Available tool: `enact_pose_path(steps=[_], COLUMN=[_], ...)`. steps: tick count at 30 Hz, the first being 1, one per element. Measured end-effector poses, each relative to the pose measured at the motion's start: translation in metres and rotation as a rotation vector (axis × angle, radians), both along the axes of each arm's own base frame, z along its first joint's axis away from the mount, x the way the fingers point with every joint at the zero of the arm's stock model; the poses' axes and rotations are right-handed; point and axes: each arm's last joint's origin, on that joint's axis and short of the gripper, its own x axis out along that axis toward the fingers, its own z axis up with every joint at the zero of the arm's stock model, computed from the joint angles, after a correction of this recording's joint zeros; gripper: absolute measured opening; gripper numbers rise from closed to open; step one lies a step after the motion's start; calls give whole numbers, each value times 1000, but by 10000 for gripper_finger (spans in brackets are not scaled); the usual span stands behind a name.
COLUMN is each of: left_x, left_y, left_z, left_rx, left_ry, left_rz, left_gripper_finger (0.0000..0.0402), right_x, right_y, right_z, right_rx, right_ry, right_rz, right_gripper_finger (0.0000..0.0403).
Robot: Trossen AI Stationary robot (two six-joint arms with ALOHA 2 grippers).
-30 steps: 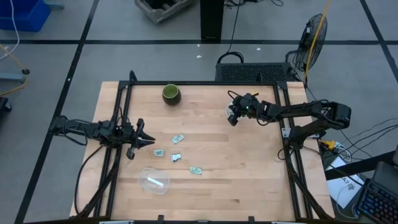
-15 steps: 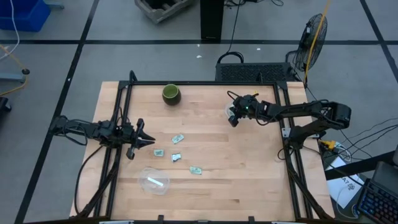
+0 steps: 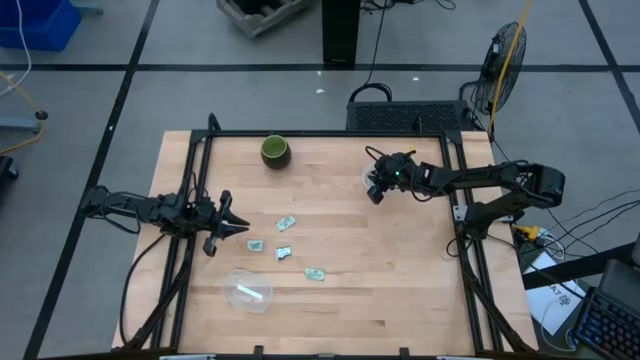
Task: Pick and place items into bin
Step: Put the green stevia packet into the bottom transparent bin
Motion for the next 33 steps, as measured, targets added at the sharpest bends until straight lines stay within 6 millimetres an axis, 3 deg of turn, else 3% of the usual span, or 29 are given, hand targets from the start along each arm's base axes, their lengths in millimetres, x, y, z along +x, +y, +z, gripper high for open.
enact_pose_path(steps=[4,9,18,23,33], left_x=[0,0,0,0,0], left_y=[0,0,0,0,0], left_z=[0,0,0,0,0], left_rx=[0,0,0,0,0], left_ry=[0,0,-1,0,0], left_rz=[0,0,0,0,0], left_gripper_finger=[60,60,61,60,61], right_x=[3,3,-13,-34,-73], right_y=[2,14,68,92,113], right_z=[8,32,76,72,68], right_rx=[36,157,36,-51,-112], right_ry=[-93,-279,-442,-452,-576], right_rz=[91,340,507,517,586], right_gripper_finger=[94,91,72,68,67])
